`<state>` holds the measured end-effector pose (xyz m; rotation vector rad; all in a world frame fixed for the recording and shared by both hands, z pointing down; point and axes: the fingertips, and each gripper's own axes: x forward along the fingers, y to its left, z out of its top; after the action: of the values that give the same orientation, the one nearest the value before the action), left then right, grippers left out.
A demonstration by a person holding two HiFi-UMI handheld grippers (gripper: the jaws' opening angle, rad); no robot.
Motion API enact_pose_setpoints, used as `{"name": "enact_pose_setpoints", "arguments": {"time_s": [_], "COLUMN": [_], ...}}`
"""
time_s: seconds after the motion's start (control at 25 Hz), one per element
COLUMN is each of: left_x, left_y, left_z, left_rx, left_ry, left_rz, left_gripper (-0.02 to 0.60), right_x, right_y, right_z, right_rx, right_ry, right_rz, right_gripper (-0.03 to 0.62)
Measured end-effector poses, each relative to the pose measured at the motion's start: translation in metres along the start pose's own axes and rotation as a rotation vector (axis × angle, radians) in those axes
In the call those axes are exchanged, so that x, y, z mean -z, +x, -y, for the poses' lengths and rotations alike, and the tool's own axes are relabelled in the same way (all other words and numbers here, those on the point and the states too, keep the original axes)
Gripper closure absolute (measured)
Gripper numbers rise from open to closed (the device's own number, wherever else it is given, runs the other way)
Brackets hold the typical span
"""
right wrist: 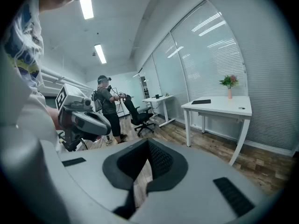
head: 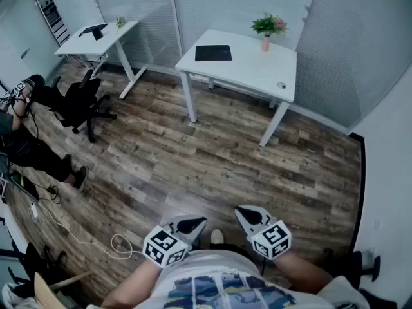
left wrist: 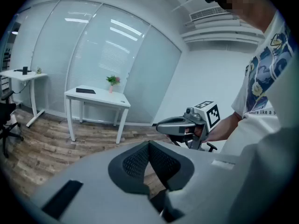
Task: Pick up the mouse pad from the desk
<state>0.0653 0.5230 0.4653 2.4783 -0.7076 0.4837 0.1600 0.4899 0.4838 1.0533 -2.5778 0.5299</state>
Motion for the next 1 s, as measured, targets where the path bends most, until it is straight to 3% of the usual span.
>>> {"name": "enact_pose_setpoints", "arguments": {"time_s": [0.48,0.76,0.84,1.0], "left_x": [-0.034,-0.069,-0.087,-0.122], "left_y": [0.040,0.060,0.070,0.079], "left_z": [-0.020,-0.085,-0.112,-0.164], "left_rx": [-0.011,0.010,0.017,0.035], "left_ry": [-0.004,0.007,0.017,0.038], "left_rz": [0.033,0.060,0.065,0.084], "left_gripper": [0.580,0.580,0.580,0.580], "right_x": [-0.001,-0.030,-0.044,-0.069], "right_y": [0.008,0.054,0.071,0.109], "right_z": [0.058,0.100,0.120,0.153], "right_rx": [0.003,0.024,0.047,0.096], "right_ry": [0.025,-0.002,-0.011,-0.007], "right_rz": [0.004,-0.008,-0.008,-0.029], "right_gripper": [0.599,0.592,0.550,0.534]}}
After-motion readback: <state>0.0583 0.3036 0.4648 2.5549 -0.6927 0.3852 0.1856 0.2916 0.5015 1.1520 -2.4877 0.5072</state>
